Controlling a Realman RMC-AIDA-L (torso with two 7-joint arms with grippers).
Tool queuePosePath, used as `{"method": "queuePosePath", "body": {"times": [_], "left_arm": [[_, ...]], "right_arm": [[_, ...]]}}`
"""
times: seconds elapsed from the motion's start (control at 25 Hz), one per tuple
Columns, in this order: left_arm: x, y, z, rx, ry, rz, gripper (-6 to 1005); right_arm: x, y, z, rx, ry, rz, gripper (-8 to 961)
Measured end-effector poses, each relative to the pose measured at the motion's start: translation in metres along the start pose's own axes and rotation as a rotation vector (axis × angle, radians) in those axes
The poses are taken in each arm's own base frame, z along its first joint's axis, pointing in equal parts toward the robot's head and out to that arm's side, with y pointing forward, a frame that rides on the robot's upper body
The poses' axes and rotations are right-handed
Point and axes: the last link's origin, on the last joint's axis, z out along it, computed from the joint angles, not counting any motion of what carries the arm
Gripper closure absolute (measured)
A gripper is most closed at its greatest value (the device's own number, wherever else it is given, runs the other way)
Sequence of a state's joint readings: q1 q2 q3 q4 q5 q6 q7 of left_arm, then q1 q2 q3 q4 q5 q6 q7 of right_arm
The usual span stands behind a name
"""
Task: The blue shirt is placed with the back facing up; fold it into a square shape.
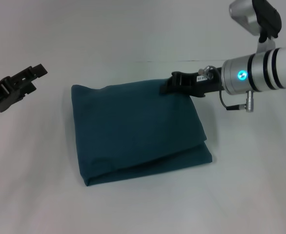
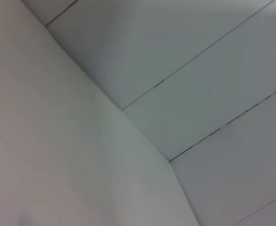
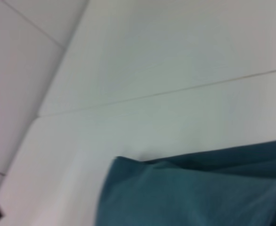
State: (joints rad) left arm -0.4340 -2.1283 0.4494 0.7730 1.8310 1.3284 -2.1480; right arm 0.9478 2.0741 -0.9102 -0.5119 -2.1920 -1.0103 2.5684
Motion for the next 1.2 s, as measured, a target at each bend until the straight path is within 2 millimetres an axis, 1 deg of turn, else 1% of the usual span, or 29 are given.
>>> {"method": "queuePosePath", "body": {"times": [0.28,0.6,0.84,0.92,1.04,1.2], "left_arm": [[-0.001,0.0,0.001,-0.001,0.0,-0.003,140],[-0.003,0.0,0.002,-0.005,-0.003,-0.013,139],[-0.003,0.0,0.002,-0.005,-0.002,-0.014,140],[-0.003,0.0,0.002,-0.005,-0.001,-0.014,140],[-0.003,-0.001,0.002,-0.004,0.0,-0.015,139],[-0.001,-0.002,-0.001,-0.002,0.012,-0.019,139]], "right_arm": [[0.013,-0.019,0.009,0.115,0.037,-0.032,758],[0.013,-0.032,0.012,0.215,0.029,-0.079,728],[0.011,-0.036,0.013,0.278,0.036,-0.099,706],[0.01,-0.036,0.013,0.283,0.034,-0.098,672],[0.001,-0.035,0.005,0.275,0.019,-0.082,620],[-0.016,-0.031,-0.018,0.199,-0.023,-0.05,590]]}}
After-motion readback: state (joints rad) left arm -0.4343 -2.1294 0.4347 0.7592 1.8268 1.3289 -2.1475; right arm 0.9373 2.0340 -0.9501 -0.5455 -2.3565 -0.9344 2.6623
